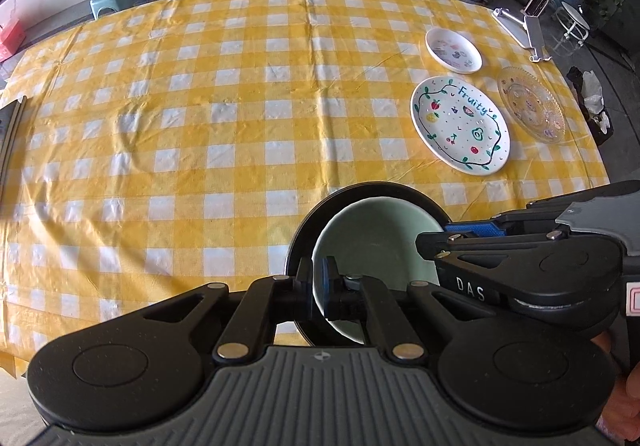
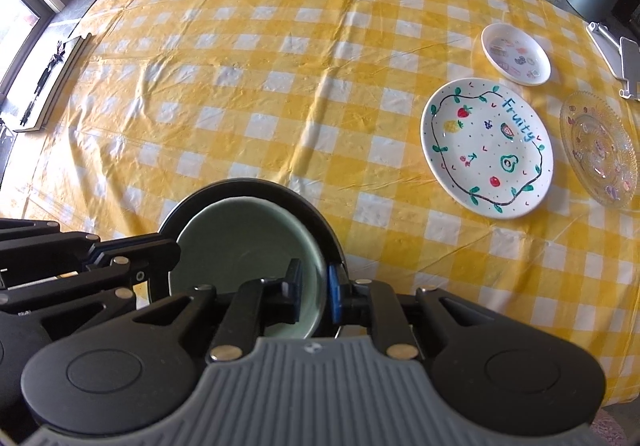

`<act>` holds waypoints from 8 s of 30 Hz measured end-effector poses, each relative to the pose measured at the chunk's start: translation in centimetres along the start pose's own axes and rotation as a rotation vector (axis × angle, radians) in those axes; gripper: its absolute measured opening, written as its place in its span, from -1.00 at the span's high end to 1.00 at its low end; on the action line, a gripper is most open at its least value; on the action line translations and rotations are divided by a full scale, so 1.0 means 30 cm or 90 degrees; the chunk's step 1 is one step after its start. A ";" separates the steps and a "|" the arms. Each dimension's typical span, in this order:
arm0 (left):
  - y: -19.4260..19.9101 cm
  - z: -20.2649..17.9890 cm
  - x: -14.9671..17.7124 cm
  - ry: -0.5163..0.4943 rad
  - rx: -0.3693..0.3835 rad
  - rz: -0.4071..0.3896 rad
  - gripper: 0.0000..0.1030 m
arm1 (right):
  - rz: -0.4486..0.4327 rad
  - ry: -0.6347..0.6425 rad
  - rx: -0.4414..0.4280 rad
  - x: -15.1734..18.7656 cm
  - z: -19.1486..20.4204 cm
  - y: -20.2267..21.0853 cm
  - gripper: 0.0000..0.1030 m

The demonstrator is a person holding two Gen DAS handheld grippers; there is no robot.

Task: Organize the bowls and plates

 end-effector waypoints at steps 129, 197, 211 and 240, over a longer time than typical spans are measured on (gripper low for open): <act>-0.300 -0.511 0.232 0.130 0.028 -0.078 0.76 | -0.224 -0.312 -0.050 0.507 -0.863 0.006 0.82; -0.712 -0.686 -0.240 0.260 0.178 -0.184 0.54 | -0.403 -0.504 0.035 0.181 -1.326 -0.149 0.53; -0.677 -0.689 -0.241 0.223 0.148 -0.200 0.83 | -0.397 -0.513 0.005 0.188 -1.316 -0.143 0.91; -0.218 -0.488 0.169 0.217 0.124 -0.213 0.83 | -0.379 -0.453 -0.109 0.516 -0.948 0.077 0.91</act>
Point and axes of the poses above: each gripper's, at about its wrist camera, not at the fingertips, and y roughly against the way its jaws point, z to its left, x to its underside, the point moved 1 cm from there along -y, roughly the way its jaws point, and after that the axes turned 12 degrees about -z, right-handed, at the moved point
